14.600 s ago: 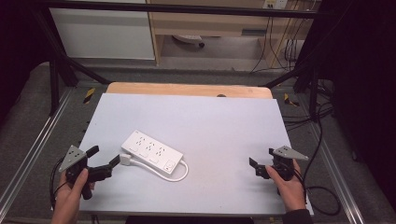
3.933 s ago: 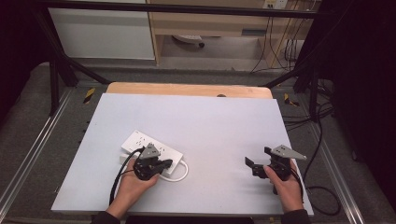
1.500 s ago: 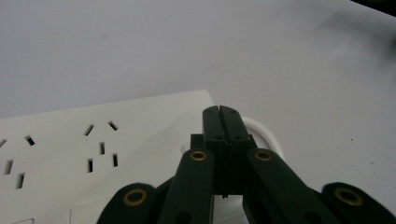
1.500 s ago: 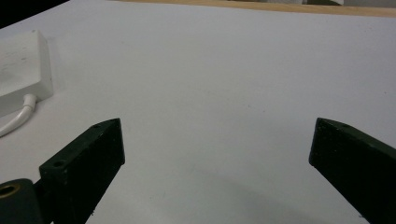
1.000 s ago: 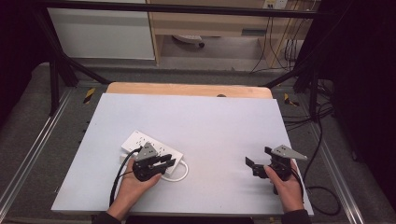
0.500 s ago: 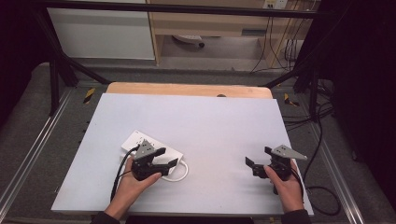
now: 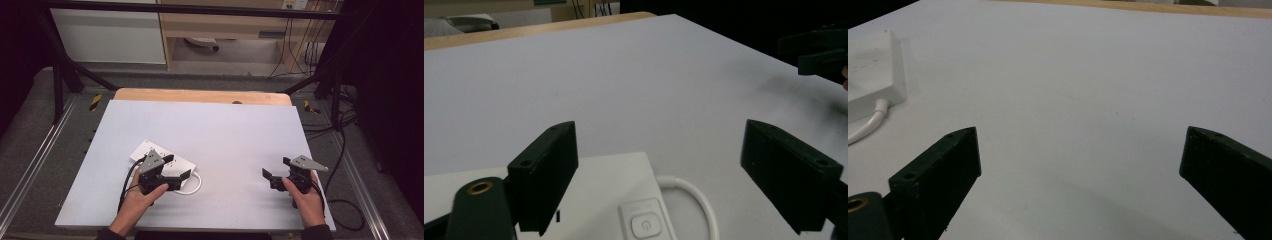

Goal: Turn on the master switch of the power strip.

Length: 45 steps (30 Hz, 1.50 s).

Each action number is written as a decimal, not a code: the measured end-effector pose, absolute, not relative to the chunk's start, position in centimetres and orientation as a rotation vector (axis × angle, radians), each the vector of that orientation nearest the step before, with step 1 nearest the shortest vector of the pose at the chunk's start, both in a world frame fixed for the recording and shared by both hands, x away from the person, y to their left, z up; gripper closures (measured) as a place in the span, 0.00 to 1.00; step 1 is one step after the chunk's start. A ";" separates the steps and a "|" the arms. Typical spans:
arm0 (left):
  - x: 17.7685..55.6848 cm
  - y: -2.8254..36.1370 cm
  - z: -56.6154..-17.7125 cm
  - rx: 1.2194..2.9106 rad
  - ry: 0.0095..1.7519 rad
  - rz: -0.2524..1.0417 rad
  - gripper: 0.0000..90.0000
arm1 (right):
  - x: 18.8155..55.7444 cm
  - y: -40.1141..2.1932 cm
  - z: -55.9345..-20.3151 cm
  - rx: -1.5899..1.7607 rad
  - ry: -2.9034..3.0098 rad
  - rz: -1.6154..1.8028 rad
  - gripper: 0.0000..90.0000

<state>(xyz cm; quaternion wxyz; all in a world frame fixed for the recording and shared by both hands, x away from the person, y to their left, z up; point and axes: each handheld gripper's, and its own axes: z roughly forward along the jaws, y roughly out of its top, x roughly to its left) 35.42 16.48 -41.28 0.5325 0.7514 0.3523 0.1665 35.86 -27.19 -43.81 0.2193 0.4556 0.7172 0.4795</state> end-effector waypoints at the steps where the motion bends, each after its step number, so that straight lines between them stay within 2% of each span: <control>1: 35.4 16.6 -41.2 1.785 0.842 0.398 0.15 | 35.8 -27.2 -43.8 1.262 1.985 1.326 0.04; 9: 34.9 17.7 -40.4 1.767 0.851 0.390 0.09 | 35.9 -27.2 -43.7 1.252 1.976 1.327 0.03; 29: 33.6 22.3 -38.4 1.701 0.901 0.479 0.09 | 35.8 -27.4 -43.6 1.246 1.976 1.340 0.03; 45: 32.6 26.2 -38.3 1.620 0.971 0.513 0.09 | 35.9 -27.4 -43.7 1.249 1.978 1.337 0.03</control>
